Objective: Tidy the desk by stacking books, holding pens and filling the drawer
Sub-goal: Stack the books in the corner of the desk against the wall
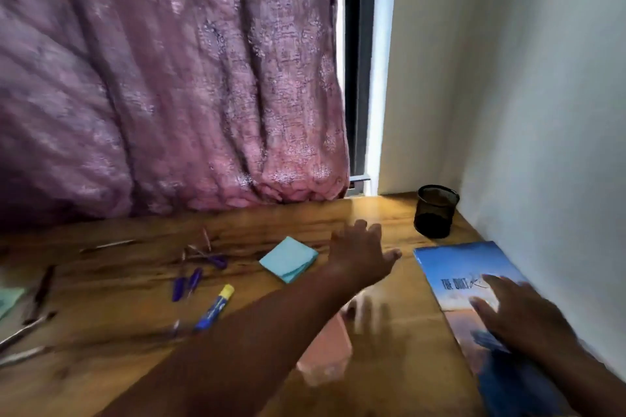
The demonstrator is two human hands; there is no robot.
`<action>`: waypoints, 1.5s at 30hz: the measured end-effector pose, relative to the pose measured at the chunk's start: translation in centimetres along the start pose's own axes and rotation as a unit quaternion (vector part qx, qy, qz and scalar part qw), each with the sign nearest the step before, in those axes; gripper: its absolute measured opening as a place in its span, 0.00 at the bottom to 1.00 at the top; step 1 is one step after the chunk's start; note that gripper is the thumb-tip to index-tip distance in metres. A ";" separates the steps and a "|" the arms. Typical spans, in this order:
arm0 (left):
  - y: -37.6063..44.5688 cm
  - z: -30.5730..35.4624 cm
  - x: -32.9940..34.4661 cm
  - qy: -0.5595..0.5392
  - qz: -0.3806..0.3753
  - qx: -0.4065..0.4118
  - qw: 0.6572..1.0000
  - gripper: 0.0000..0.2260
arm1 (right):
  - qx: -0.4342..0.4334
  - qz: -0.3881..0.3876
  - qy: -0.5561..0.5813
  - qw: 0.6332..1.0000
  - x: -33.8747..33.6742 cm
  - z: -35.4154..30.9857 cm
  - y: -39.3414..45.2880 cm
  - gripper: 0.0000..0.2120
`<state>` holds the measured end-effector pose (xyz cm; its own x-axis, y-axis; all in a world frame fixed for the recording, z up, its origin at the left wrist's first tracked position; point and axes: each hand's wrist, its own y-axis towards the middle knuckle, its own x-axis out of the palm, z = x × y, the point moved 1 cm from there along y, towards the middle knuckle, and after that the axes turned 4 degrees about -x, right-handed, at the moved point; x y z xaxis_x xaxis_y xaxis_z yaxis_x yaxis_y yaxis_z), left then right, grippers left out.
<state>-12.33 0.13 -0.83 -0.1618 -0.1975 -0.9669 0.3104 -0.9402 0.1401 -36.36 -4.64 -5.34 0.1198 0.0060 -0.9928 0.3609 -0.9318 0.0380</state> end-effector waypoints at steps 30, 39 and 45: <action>-32.9 -82.8 -15.9 -0.189 0.073 -0.643 0.738 0.34 | -0.097 -0.395 0.512 0.756 11.4 -92.4 -10.8 0.06; -31.8 -87.7 -12.5 -0.392 0.138 -0.652 0.634 0.44 | 0.043 -0.414 0.585 0.696 13.5 -96.9 -9.5 0.09; -31.3 -84.1 -15.9 -0.561 0.146 -0.588 0.564 0.12 | 0.053 -0.473 0.577 0.664 13.4 -96.3 -8.4 0.09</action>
<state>59.28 56.05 -7.84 -0.2302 -0.9676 -0.1032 0.7772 -0.1190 -0.6179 51.31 38.25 -8.02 0.5372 0.8232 0.1837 0.7195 -0.3337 -0.6090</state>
